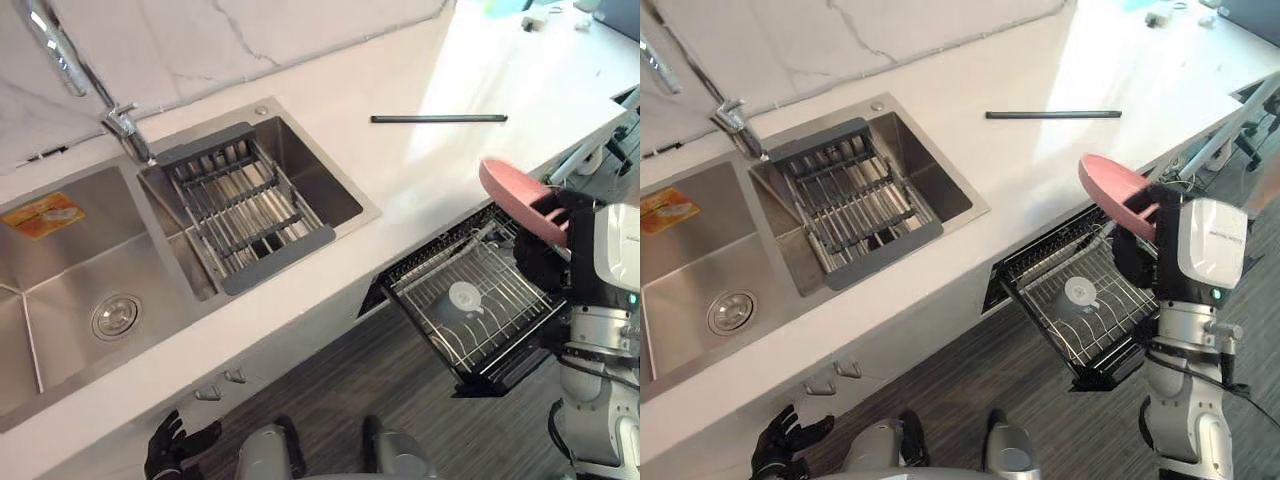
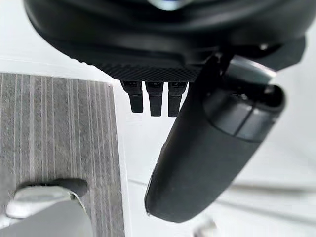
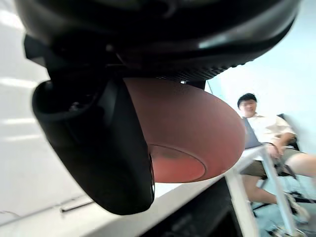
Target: Walk over to the sink, pick up the cup, carry it to the dishwasher, place the cup inside the dishwasher, then close the dishwasher door
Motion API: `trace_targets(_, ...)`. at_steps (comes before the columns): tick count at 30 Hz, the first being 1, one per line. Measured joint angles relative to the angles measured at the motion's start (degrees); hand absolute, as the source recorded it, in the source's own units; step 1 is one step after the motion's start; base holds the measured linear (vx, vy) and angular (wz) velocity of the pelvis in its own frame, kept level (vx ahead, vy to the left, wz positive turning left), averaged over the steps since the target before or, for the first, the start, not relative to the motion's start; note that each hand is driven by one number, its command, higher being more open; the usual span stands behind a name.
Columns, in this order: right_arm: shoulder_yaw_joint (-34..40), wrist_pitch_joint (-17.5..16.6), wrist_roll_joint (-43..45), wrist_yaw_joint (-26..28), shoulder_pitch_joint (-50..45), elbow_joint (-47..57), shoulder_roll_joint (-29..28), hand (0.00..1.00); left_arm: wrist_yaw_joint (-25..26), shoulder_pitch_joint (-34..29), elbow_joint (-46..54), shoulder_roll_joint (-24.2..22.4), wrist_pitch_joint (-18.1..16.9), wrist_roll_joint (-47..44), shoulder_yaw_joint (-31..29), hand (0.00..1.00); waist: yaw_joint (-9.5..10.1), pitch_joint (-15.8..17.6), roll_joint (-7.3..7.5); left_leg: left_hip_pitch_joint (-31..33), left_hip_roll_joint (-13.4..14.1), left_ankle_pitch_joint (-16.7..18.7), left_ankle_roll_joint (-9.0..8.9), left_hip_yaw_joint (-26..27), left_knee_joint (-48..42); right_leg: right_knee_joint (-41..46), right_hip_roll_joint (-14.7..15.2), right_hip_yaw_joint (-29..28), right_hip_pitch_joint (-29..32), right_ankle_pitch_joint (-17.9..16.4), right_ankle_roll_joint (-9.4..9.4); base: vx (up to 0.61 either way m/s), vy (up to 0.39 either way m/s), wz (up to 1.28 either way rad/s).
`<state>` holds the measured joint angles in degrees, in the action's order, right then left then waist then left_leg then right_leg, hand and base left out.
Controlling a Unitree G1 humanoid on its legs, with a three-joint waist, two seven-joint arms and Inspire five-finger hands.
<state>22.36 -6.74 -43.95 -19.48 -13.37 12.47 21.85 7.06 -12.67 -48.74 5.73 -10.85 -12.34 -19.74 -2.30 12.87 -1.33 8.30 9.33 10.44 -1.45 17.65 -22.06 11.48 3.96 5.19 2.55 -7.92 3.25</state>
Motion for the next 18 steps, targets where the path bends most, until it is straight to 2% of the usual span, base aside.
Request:
trace_targets(6,6.82,1.21,6.05,0.19,-2.83,-5.50,-2.31,0.30,-0.88,-0.29,-0.66,-0.25,0.06,0.00,0.08,0.90,-0.69,-0.30,-0.54,-2.60,-0.82,-2.28,-0.93,-0.96,4.45,-3.00,-0.37,0.41,-2.45,0.99,-0.55,0.06,-0.054,0.02)
trace_targets(10,7.10,1.45,8.49,0.18,-2.28,-7.66,-2.26,0.30,-1.14,-0.66,-0.68,-0.25,0.04,0.00,0.66,0.90,-1.10,-0.22,-0.81,-2.98,-1.57,-2.86,-0.71,-0.92,5.58,-3.04,0.22,0.29,-2.23,0.99,-0.49,0.00,0.000,0.00)
trace_targets(12,7.09,1.43,9.31,0.18,-0.25,-10.16,-1.92,0.30,-1.31,-0.68,-0.76,-0.35,0.02,0.00,1.55,0.90,-1.44,0.13,-1.32,-2.86,-1.95,-3.03,-0.48,-0.52,5.84,-2.40,0.59,-0.18,-1.25,1.00,-0.37,-0.04,0.038,-0.11)
trace_targets(16,6.98,1.59,13.05,0.16,5.42,-16.32,0.02,0.30,-1.56,0.02,-0.96,-0.71,-0.55,-0.08,4.21,0.90,-1.54,2.04,-3.25,-1.01,-3.13,-3.54,0.35,0.74,5.95,2.01,1.96,-1.94,3.57,-0.01,0.47,-0.09,0.058,-0.14)
trace_targets(18,6.58,2.00,14.03,0.16,7.38,-18.81,1.05,0.30,-1.53,0.84,-0.96,-0.76,-0.77,-0.14,5.06,0.90,-1.52,3.64,-3.52,-0.01,-3.69,-3.84,0.81,1.22,5.91,4.36,2.37,-2.58,5.93,-0.69,0.69,-0.13,0.036,-0.12)
